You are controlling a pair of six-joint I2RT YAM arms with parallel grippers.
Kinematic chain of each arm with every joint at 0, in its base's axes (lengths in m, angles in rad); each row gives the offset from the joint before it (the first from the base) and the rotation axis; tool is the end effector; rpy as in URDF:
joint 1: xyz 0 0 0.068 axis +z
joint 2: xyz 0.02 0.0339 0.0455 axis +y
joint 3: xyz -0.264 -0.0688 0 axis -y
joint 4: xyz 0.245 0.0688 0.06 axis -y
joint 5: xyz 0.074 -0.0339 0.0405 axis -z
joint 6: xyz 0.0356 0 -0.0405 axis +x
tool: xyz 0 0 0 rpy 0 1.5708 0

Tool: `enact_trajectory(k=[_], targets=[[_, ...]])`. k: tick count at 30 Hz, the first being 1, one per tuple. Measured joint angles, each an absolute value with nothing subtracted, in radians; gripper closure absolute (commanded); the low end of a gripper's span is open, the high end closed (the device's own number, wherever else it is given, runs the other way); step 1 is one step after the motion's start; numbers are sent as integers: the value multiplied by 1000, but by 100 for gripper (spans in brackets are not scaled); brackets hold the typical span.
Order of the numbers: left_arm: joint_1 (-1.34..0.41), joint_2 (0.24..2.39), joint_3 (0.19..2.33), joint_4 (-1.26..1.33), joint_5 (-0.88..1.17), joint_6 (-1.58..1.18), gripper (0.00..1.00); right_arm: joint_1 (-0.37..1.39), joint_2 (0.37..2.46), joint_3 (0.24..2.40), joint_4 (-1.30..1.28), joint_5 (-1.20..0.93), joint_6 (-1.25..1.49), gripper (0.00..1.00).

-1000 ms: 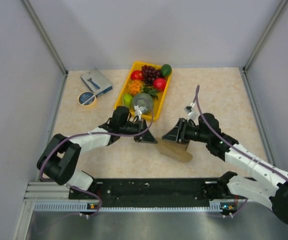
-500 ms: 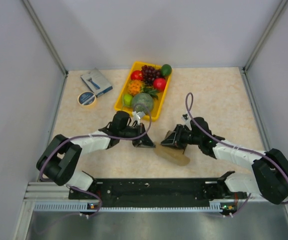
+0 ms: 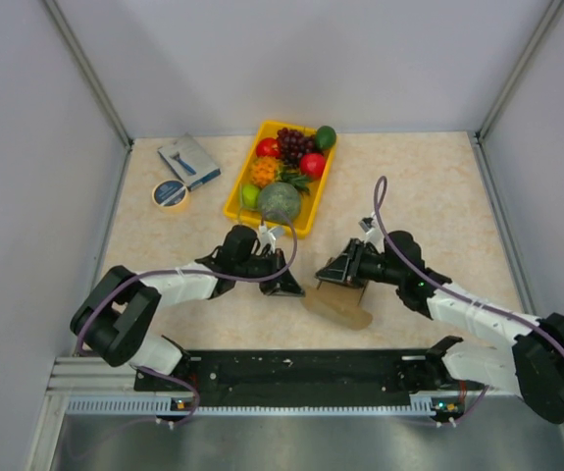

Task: Fold the paper box

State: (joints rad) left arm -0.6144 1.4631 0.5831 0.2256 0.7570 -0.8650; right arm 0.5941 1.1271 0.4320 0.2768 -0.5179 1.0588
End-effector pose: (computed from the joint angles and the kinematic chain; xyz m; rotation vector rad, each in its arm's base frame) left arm 0.2092 -0.1775 0.1646 0.1735 2.5339 -1.5607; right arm 0.1800 0.1429 0.1985 0.1423 2.2961 1.4905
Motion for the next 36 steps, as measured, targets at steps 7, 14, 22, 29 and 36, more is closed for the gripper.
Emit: enact_trajectory(k=[7, 14, 22, 29, 36], targets=[[-623, 1466, 566, 233, 723, -848, 94, 578, 1054, 357, 281, -516, 960, 70], [-625, 1460, 543, 202, 680, -793, 46, 579, 1125, 321, 265, -509, 863, 70], [-628, 1244, 590, 12, 575, -649, 11, 582, 1144, 355, 233, -511, 760, 67], [-651, 1390, 780, -12, 561, -544, 21, 585, 907, 466, -109, -377, 673, 32], [-667, 1581, 856, 46, 611, -513, 18, 551, 614, 466, -335, -234, 656, 23]])
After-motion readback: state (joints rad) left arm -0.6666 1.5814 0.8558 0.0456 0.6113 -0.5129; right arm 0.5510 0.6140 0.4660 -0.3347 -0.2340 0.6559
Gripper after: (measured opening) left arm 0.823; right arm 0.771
